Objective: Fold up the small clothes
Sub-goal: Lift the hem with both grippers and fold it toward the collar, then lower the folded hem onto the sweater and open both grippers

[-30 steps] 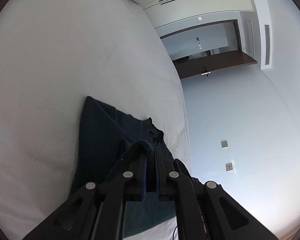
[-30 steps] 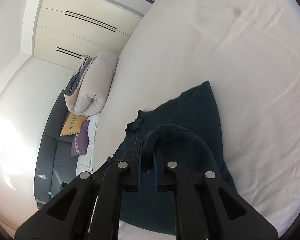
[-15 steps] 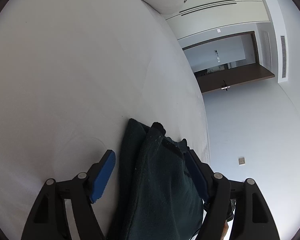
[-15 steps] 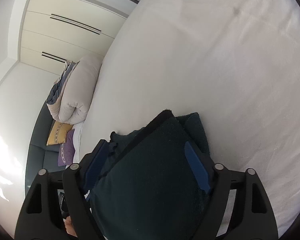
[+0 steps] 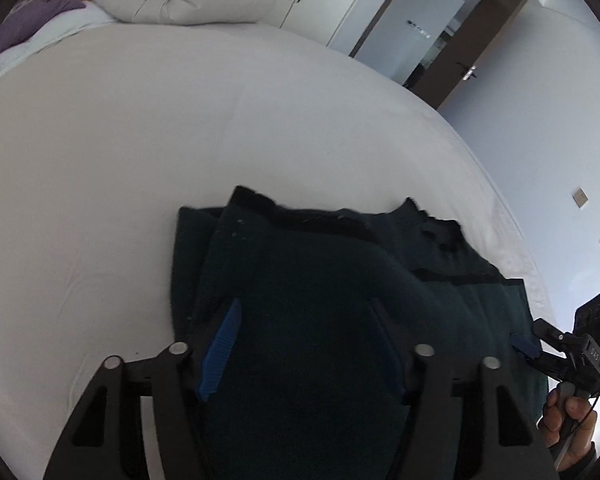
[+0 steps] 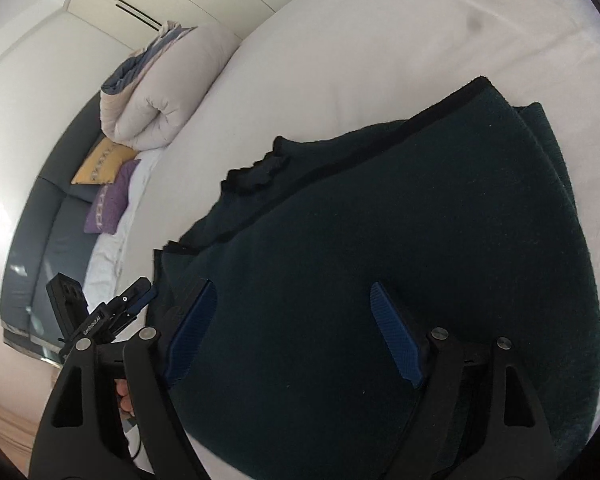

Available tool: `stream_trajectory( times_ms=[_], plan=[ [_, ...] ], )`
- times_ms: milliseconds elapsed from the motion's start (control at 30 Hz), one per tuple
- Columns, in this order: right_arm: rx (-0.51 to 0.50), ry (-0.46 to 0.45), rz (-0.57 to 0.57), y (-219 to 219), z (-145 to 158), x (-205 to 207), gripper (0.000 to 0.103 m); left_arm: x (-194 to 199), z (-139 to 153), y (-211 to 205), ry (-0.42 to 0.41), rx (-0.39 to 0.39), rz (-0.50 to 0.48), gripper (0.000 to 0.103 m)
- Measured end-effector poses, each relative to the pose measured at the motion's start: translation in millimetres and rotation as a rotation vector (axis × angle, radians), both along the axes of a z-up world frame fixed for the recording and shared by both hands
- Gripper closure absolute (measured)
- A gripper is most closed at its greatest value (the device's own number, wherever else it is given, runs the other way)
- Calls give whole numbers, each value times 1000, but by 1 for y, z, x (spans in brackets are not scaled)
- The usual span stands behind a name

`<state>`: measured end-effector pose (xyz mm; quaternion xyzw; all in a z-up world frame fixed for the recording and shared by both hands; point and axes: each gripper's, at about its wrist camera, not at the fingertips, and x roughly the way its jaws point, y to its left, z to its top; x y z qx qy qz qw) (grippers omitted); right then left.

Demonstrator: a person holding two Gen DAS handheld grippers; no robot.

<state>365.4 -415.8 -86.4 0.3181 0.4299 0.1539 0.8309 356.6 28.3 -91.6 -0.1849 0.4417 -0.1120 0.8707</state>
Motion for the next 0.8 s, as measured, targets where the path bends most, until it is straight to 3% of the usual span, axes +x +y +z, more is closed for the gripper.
stream_trajectory(
  times_ms=[67, 167, 200, 300, 400, 467, 567, 633, 667, 700, 800],
  plan=[
    [24, -41, -38, -9, -10, -2, 31, -7, -10, 18, -33, -52, 21, 69],
    [101, -37, -144, -49, -26, -7, 73, -14, -22, 33, -62, -136, 29, 81],
    [121, -31, -165, -59, -31, -8, 81, -15, -26, 38, -65, -169, 40, 84],
    [143, -51, -251, -83, -38, -19, 85, -12, -35, 46, -48, -235, 90, 97],
    [129, -59, -384, -111, -34, -38, 82, -8, -37, 42, -42, -255, 98, 98],
    [155, -62, -447, -128, -33, -52, 81, -12, -34, 41, -43, -235, 100, 98],
    [148, -127, -405, -128, -16, -67, 81, -17, -17, 28, -27, -142, 117, 97],
    [157, -150, -297, -109, -8, -61, 81, -24, 4, 16, -69, -79, 97, 60],
    [156, -155, -254, -97, -5, -56, 81, -26, 17, 6, -108, -51, 94, 32],
    [149, -160, -209, -85, -2, -49, 81, -26, 27, -2, -144, -25, 95, 17],
    [165, -138, -118, -50, -2, -22, 81, -10, 44, -30, -225, 80, 53, 14]
  ],
)
